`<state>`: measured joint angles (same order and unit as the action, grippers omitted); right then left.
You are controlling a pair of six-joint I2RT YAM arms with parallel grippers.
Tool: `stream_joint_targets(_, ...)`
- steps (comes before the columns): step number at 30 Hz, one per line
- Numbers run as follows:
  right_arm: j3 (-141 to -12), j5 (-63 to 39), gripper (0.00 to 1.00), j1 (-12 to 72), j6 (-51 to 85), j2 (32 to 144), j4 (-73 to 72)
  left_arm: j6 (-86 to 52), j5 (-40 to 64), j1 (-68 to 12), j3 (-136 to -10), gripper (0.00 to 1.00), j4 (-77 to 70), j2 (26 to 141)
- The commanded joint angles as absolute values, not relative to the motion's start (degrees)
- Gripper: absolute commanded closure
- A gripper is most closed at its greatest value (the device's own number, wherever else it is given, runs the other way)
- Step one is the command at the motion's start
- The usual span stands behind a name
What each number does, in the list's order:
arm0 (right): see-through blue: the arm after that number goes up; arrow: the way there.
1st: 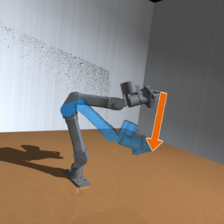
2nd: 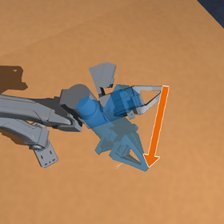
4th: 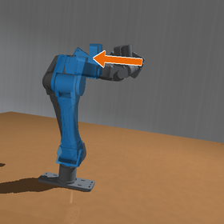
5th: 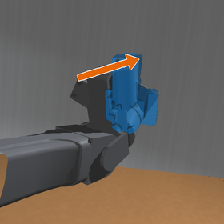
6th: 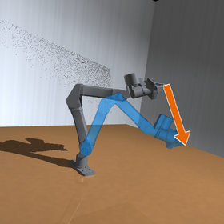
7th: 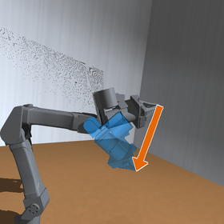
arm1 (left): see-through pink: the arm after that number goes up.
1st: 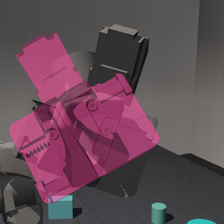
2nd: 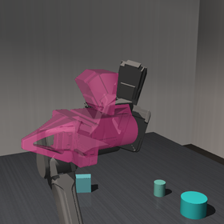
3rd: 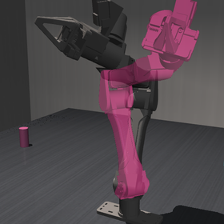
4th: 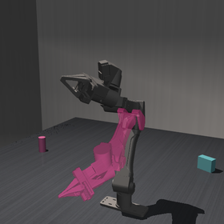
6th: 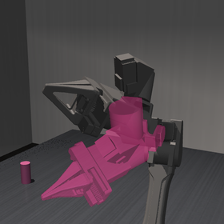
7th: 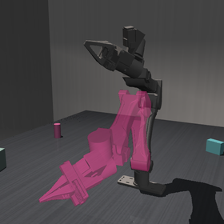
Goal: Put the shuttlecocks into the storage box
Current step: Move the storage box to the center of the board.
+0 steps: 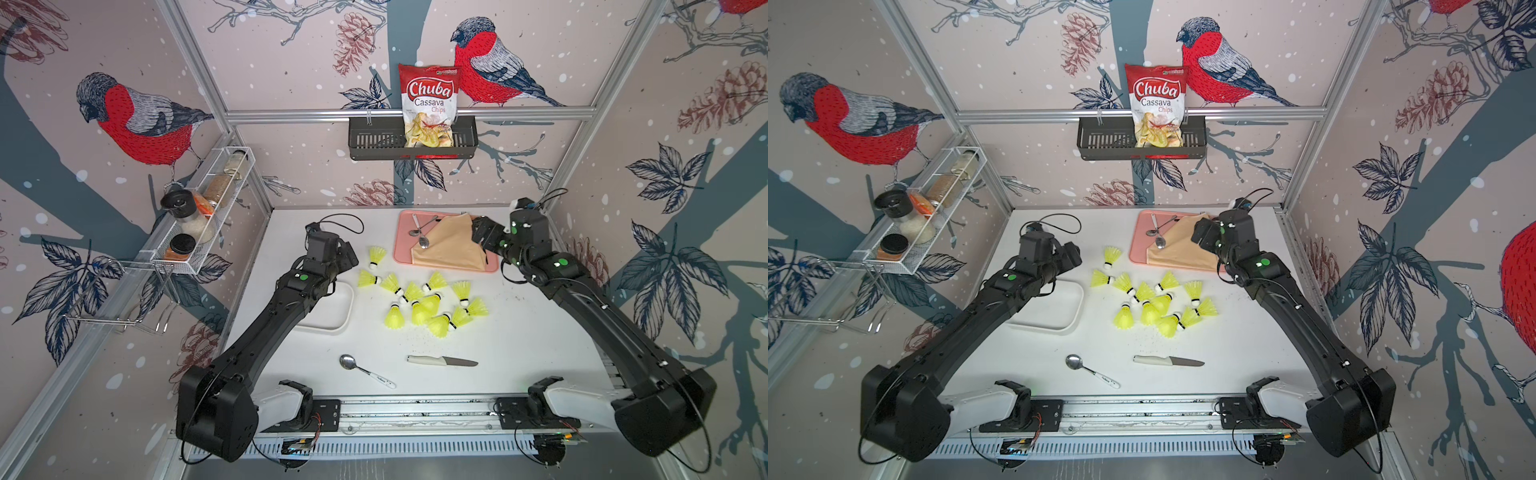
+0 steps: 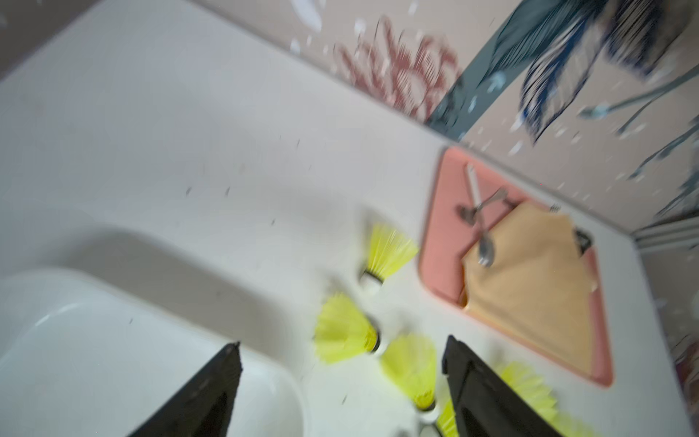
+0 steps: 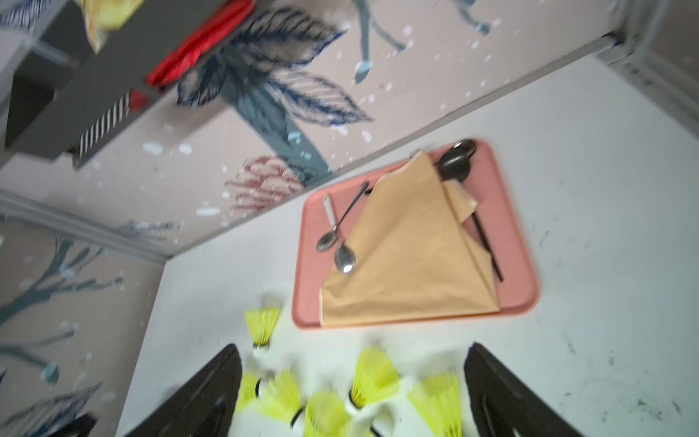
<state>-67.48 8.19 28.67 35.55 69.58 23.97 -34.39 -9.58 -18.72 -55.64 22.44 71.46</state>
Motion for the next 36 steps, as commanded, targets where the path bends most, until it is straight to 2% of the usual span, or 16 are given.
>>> stream_joint_targets(1,-63.49,5.66,0.07,35.71,33.83,68.13,28.36,-29.46,-5.15,-18.90,-54.96,0.24,36.37,73.25)
stream_joint_targets(5,-56.11,-0.96,0.10,39.87,35.87,67.63,22.23,-26.29,1.35,-19.28,-53.04,0.45,34.01,76.24)
stream_joint_targets(10,-51.40,-5.64,0.11,40.74,38.42,67.83,16.54,-25.19,3.77,-20.08,-50.82,0.55,31.70,79.15)
stream_joint_targets(19,-47.17,-10.10,0.14,40.78,41.57,70.45,11.45,-23.91,1.79,-21.17,-49.79,0.70,33.04,80.86)
stream_joint_targets(28,-47.97,-9.48,0.16,39.93,41.40,73.77,13.41,-22.90,4.04,-22.19,-50.57,0.98,32.68,81.68)
stream_joint_targets(36,-48.27,-7.91,0.18,37.66,41.22,72.80,19.25,-26.72,9.56,-26.69,-53.19,1.00,31.62,84.61)
